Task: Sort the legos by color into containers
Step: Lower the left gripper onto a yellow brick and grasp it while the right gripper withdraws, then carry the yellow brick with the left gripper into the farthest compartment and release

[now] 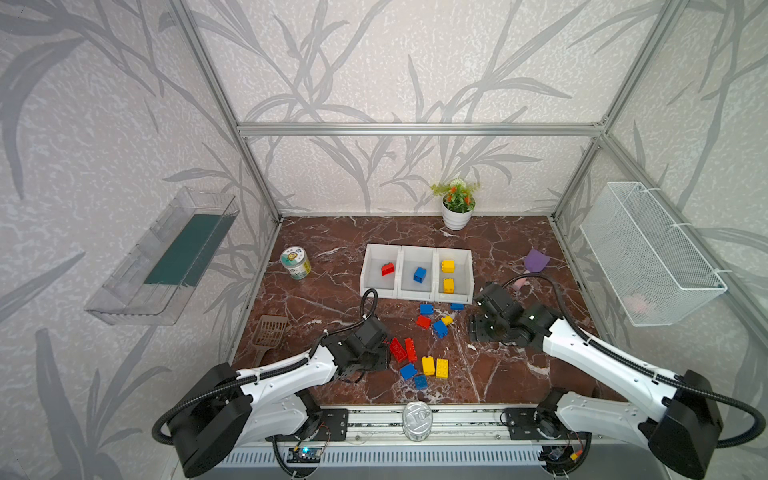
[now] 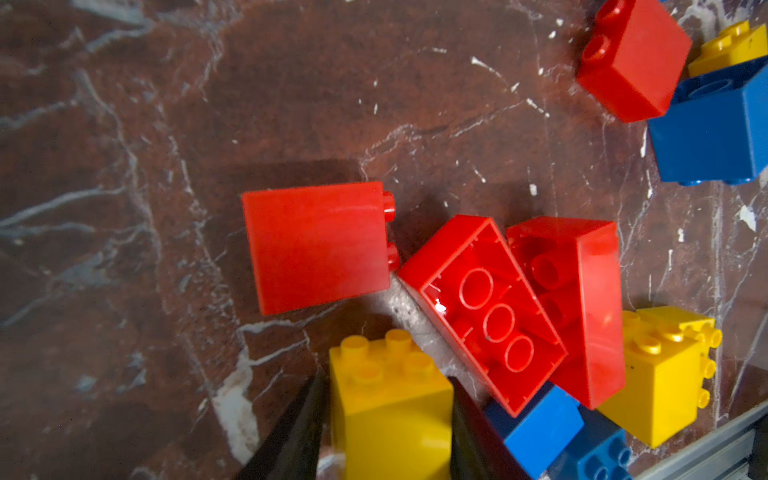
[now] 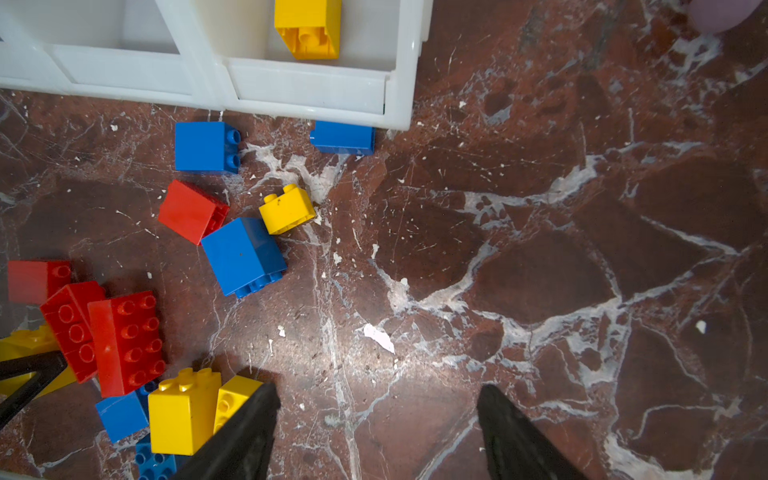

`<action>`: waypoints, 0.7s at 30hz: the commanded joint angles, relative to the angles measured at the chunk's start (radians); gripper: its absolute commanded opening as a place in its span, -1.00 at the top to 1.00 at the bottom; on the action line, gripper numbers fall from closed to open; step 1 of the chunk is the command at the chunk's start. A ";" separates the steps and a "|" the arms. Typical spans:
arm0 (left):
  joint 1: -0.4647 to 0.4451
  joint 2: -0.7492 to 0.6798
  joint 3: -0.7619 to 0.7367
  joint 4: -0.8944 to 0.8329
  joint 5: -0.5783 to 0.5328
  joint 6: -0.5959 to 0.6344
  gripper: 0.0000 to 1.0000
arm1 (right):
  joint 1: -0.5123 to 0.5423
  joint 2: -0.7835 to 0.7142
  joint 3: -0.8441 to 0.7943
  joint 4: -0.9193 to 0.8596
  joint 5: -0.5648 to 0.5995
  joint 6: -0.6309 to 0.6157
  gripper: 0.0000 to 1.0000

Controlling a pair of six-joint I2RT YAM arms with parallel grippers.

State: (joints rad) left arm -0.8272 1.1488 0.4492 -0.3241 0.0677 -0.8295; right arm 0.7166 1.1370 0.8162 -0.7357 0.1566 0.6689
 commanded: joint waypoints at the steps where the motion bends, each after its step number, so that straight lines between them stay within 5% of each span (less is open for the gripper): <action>1: -0.006 -0.025 0.011 -0.042 -0.043 -0.005 0.08 | 0.006 -0.038 -0.013 -0.010 0.017 0.022 -0.53; 15: -0.007 -0.072 0.164 -0.120 -0.092 0.084 0.41 | 0.006 -0.111 -0.012 -0.037 0.060 0.023 -0.53; 21: -0.001 0.062 0.339 -0.027 -0.147 0.180 0.41 | 0.005 -0.189 -0.040 -0.039 0.102 0.021 -0.53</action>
State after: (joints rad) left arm -0.8303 1.1496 0.7174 -0.3954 -0.0250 -0.7197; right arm 0.7166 0.9779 0.7940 -0.7452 0.2161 0.6846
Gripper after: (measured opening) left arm 0.338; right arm 0.764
